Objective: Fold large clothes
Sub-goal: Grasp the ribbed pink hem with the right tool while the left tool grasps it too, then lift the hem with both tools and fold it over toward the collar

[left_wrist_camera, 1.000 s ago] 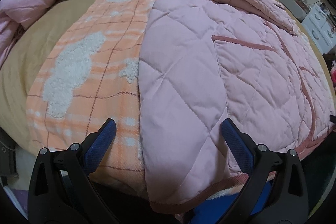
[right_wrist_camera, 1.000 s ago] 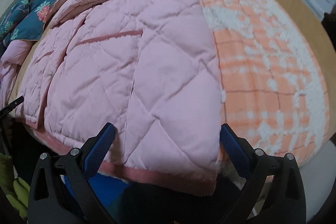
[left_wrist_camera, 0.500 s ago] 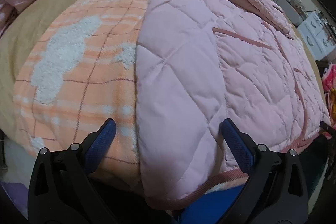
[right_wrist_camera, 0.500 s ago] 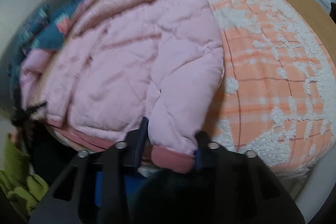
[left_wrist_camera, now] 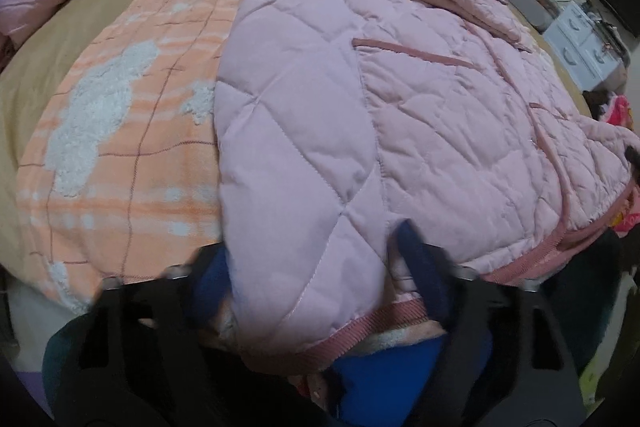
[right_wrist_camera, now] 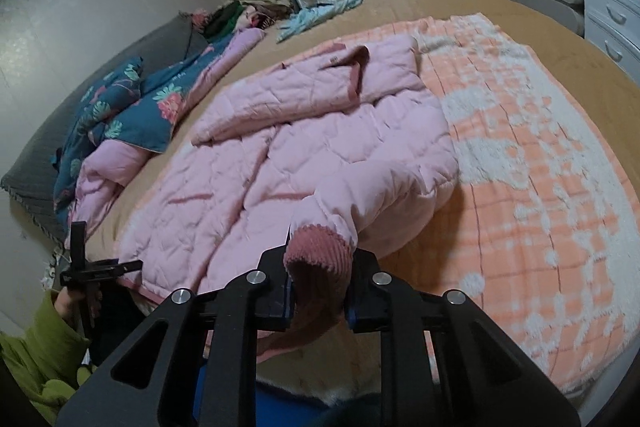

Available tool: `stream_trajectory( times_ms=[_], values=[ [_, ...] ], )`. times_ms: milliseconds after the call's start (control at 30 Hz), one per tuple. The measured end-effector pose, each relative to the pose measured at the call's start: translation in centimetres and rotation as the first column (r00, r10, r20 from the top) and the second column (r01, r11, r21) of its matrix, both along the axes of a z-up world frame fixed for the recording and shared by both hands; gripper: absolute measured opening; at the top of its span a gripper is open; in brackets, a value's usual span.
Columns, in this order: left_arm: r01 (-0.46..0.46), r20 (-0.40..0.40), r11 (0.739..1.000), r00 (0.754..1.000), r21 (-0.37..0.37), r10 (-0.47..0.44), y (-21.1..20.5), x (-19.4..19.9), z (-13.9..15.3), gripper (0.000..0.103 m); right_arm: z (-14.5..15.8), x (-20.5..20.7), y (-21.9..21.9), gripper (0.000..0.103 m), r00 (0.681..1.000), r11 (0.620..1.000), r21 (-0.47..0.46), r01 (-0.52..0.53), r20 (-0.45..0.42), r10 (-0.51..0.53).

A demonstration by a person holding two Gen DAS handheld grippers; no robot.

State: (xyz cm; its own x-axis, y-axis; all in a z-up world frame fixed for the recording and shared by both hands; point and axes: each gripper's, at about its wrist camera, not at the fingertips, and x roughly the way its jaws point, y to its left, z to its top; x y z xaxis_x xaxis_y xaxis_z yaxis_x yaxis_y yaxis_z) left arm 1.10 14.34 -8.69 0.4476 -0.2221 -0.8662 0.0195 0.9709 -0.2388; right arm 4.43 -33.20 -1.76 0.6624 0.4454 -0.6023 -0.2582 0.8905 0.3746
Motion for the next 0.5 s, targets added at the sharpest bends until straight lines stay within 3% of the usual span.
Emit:
stream_trajectory(
  times_ms=[67,167,500],
  values=[
    [0.005,0.012,1.000,1.000,-0.012,-0.005,0.0,0.1,0.5,0.030,0.1,0.3,-0.3,0.017,1.000,1.000,0.021,0.004,0.004,-0.005],
    [0.021,0.047,1.000,0.999,0.002,-0.021,-0.5,0.1,1.4,0.016,0.1,0.5,-0.5,0.017,1.000,0.999,0.035,0.009,0.010,-0.009],
    [0.029,0.191,0.999,0.981,-0.014,-0.026,-0.8,1.0,6.1,0.008,0.7,0.5,-0.4,0.017,0.999,0.999,0.043,0.014,0.033,-0.016]
  ],
)
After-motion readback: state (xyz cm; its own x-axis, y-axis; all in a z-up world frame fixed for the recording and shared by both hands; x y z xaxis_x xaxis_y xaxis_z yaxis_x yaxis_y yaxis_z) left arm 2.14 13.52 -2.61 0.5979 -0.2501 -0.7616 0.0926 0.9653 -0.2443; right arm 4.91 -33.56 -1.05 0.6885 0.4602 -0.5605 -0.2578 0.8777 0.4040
